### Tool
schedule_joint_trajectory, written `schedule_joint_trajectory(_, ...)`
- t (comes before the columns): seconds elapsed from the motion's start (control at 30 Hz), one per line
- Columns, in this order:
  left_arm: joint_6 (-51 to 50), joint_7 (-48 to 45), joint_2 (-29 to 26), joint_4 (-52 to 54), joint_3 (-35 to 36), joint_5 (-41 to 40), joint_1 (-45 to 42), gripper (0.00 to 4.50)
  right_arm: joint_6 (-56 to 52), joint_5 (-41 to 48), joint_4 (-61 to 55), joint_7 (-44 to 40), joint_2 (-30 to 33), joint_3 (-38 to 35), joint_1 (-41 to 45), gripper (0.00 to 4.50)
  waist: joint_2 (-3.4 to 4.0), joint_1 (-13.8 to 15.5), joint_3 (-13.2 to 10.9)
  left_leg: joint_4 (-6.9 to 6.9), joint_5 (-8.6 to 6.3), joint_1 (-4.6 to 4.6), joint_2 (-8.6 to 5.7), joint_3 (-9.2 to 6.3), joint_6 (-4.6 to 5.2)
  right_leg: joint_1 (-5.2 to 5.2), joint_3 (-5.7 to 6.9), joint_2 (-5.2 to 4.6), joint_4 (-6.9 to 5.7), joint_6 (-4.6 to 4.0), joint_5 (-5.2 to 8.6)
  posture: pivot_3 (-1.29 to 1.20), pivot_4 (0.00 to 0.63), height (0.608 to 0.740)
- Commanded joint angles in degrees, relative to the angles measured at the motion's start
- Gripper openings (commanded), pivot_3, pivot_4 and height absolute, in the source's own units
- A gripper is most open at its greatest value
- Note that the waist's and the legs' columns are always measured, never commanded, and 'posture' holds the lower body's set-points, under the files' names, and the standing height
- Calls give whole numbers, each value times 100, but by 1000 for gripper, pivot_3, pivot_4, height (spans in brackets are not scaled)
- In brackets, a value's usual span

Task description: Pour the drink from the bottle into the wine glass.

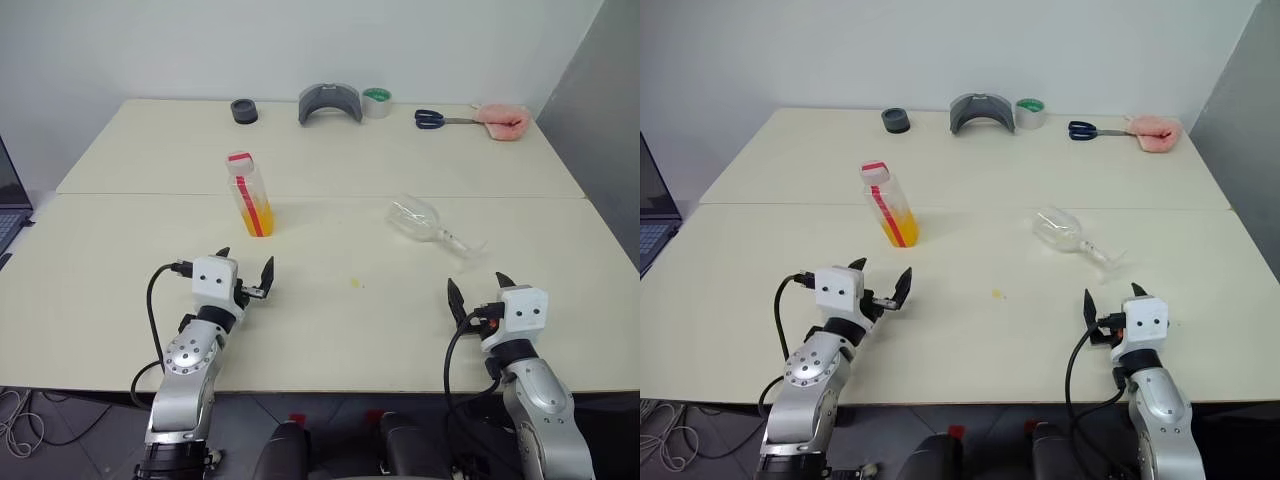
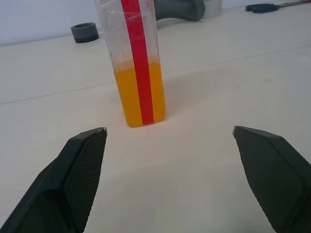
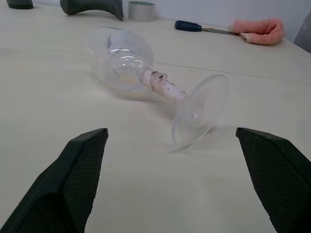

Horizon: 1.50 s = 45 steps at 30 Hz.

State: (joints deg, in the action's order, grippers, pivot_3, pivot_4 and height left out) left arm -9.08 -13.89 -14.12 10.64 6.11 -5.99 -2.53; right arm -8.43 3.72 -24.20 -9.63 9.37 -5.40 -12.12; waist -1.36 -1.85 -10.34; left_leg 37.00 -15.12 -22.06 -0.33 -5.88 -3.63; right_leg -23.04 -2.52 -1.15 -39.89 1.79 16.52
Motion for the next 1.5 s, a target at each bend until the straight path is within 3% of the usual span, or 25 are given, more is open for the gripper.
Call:
schedule_joint_trajectory(0.03, 128, -24, -55, 146, 11, 5, -81, 4479, 134, -11, -159, 45, -5, 5, 57, 4500, 0, 0, 0, 0, 0, 0, 0, 0, 0, 0, 0, 0, 0, 0, 0, 0, 150, 740)
schedule_joint_trajectory(0.57, 191, -51, -83, -61, 182, -79, -176, 4479, 282, -103, -165, 11, 16, 9, 19, 4500, 0, 0, 0, 0, 0, 1, 0, 0, 0, 0, 0, 0, 0, 0, 0, 0, 150, 740)
schedule_joint_trajectory(0.8, 281, -29, -57, -41, 194, -70, -222, 4479, 765, -80, -332, -790, 666, 346, 230, 4500, 0, -2, 0, -1, 0, 4, 0, 0, 0, 3, 1, 1, 1, 0, 0, 0, 150, 740)
schedule_joint_trajectory(1.07, -149, 244, 6, -85, 157, -26, -636, 4479, -1144, 1830, -783, -2368, 1793, 311, 1416, 4500, -1, 4, -1, -3, -1, 38, 2, -33, 1, 75, 31, 6, 51, 1, 0, 0, 150, 740)
schedule_joint_trajectory(1.23, -319, 287, -48, -89, 78, 63, -876, 4479, -2044, 2643, -1101, -2549, 2092, 315, 1946, 4500, -1, 9, -1, -3, -1, 32, 0, -40, 2, 84, 36, 3, 76, 7, -5, 0, 150, 740)
schedule_joint_trajectory(1.5, -621, 274, -130, -400, 136, 43, -1449, 4479, -2150, 2397, -1241, -2490, 2185, 735, 2178, 4500, -1, 11, -1, -3, -1, 30, -2, -36, 2, 84, 34, 2, 80, 11, -6, 0, 150, 740)
